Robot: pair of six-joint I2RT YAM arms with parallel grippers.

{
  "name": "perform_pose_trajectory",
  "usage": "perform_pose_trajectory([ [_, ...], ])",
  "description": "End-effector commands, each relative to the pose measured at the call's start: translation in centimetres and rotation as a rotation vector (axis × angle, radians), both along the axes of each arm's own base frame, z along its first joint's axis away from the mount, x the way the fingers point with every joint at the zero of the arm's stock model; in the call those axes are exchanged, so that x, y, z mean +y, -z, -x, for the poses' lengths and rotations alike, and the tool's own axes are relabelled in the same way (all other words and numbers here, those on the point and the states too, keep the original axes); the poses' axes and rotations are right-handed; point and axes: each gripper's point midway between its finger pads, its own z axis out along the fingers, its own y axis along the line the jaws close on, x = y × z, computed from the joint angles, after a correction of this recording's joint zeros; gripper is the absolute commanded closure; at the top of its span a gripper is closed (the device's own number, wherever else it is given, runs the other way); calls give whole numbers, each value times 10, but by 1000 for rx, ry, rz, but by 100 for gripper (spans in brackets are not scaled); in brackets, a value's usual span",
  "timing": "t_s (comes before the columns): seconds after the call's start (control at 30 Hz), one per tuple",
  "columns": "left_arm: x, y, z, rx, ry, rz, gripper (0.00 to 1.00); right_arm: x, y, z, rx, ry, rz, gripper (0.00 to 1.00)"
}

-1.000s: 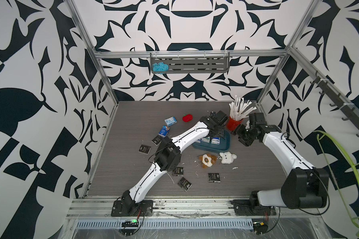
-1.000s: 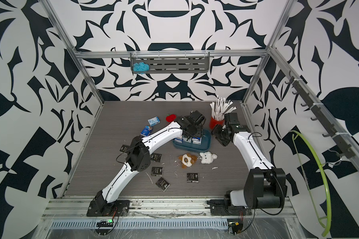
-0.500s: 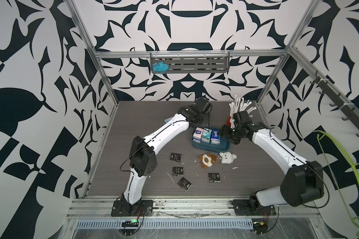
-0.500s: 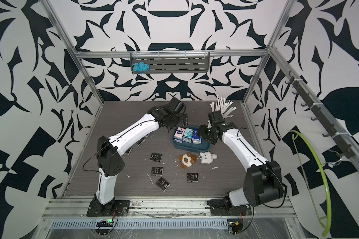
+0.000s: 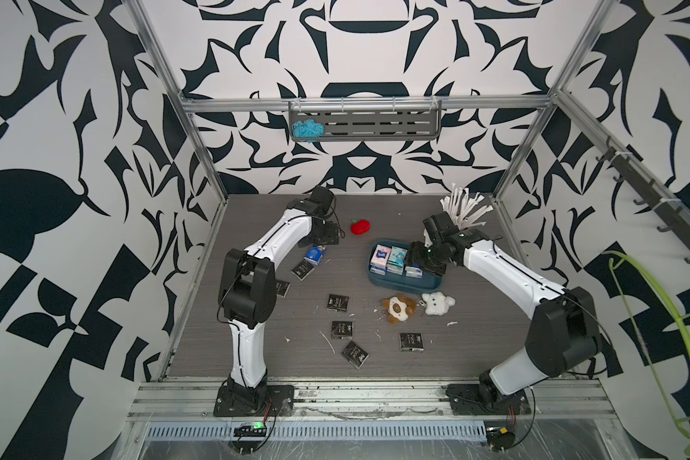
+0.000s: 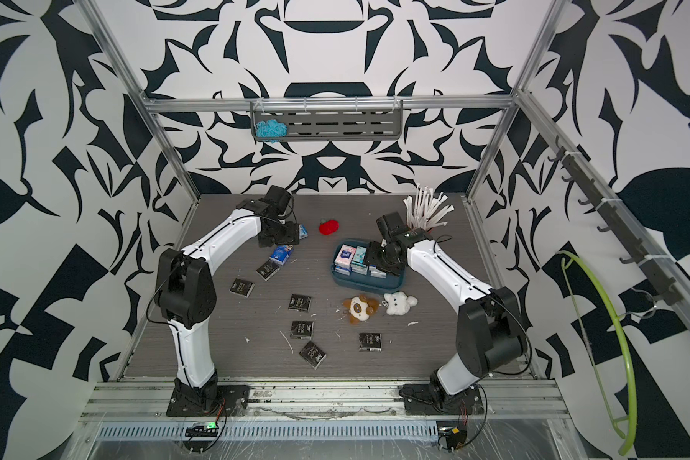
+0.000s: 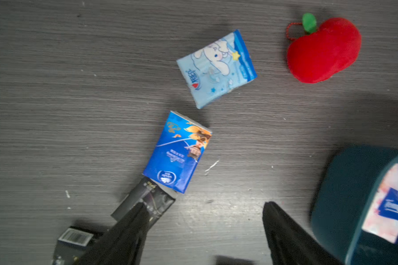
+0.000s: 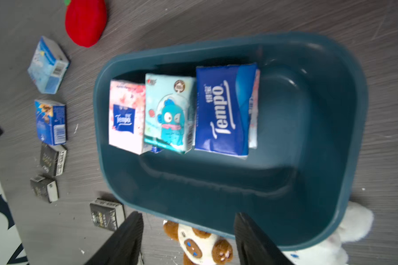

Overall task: Put the pocket tissues into the storage box
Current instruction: Pick up the pocket tissues from the center of the board.

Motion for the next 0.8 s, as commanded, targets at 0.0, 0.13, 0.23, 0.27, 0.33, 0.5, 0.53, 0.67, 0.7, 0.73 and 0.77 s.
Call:
perform_pose_trajectory([
  [0.0, 4, 11, -2, 35, 74, -21, 16, -4, -17, -13, -49, 47, 19, 32],
  [0.13, 9, 30, -11, 66, 98, -50, 16, -8, -20, -17, -54, 75, 33, 32],
  [0.23, 9, 43, -15, 86, 120, -64, 16, -12, -21, -18, -56, 96, 49, 32],
  [0.27, 9, 49, -15, 96, 128, -71, 16, -13, -21, -18, -56, 103, 54, 32],
  [0.33, 11, 55, -16, 106, 135, -81, 16, -14, -21, -18, -55, 117, 56, 32],
  [0.5, 19, 73, -14, 149, 140, -78, 16, -14, -16, -20, -39, 133, 62, 32],
  [0.53, 21, 76, -14, 156, 143, -72, 16, -15, -16, -21, -37, 135, 64, 32],
  [0.67, 18, 84, -11, 170, 151, -40, 16, -14, -16, -24, -33, 139, 71, 32],
  [0.7, 17, 86, -11, 171, 153, -32, 16, -14, -16, -25, -31, 141, 73, 32],
  [0.73, 16, 88, -11, 171, 152, -30, 16, -14, -17, -26, -32, 140, 72, 32],
  [0.77, 16, 90, -11, 171, 153, -27, 16, -13, -18, -27, -33, 138, 72, 32],
])
